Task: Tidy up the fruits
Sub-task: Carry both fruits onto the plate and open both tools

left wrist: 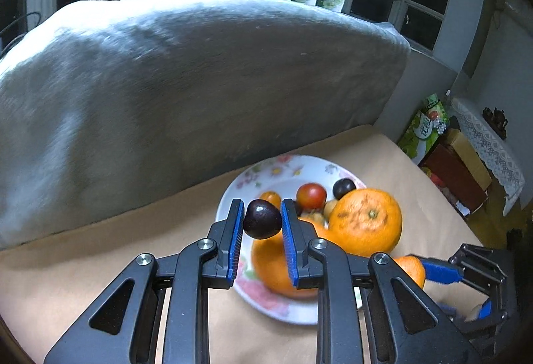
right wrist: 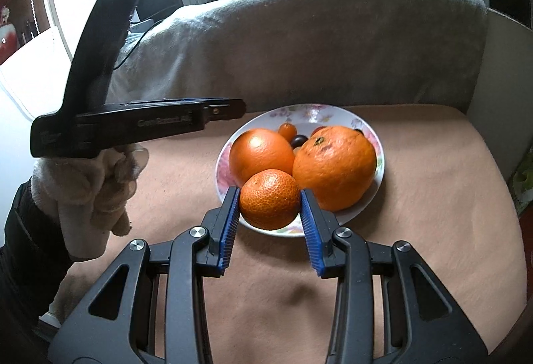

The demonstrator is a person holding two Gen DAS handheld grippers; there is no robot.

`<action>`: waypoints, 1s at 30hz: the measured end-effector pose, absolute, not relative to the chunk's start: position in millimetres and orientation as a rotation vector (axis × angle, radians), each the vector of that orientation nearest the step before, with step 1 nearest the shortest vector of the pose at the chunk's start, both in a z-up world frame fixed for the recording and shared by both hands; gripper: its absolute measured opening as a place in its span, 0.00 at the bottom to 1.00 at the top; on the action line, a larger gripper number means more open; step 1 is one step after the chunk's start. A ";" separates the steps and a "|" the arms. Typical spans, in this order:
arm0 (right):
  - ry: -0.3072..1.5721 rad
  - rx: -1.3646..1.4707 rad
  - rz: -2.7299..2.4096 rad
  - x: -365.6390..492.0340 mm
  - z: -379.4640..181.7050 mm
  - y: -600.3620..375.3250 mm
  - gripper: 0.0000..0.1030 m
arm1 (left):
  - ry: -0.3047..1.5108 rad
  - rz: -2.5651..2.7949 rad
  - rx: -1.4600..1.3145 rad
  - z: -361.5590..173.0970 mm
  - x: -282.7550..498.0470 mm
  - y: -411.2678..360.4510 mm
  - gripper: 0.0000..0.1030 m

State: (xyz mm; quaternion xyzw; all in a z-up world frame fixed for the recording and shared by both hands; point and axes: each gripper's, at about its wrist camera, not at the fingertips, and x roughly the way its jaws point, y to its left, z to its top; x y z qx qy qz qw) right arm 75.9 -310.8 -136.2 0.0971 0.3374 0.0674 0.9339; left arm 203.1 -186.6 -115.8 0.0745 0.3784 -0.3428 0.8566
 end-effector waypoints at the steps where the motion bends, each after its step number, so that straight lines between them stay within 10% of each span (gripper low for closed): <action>1: 0.690 0.196 0.139 76.4 -136.9 -310.7 0.37 | 0.794 -0.721 0.158 -115.2 203.8 -189.1 0.20; 30: 0.700 0.164 0.151 88.6 -150.0 -301.1 0.37 | 0.782 -0.779 0.190 -111.9 207.8 -225.7 0.20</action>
